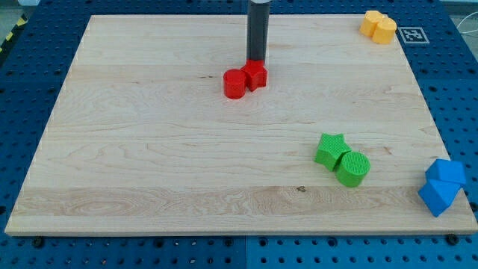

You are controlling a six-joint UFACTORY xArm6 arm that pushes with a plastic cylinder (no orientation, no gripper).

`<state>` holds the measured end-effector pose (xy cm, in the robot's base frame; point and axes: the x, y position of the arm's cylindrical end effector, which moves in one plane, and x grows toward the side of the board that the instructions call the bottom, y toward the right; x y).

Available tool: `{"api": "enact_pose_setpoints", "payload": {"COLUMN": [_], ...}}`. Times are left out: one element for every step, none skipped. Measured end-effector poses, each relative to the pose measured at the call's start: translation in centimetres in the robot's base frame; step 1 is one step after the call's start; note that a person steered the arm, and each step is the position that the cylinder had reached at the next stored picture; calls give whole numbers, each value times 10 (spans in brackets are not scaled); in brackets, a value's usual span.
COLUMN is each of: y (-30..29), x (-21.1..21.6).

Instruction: Nudge red star and red circle down a bit

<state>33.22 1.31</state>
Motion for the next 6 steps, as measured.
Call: {"api": "enact_pose_setpoints", "payload": {"y": [-29,-43,-43,-28,-7,0], "x": [9,14,-15,-37,-28,-8]}}
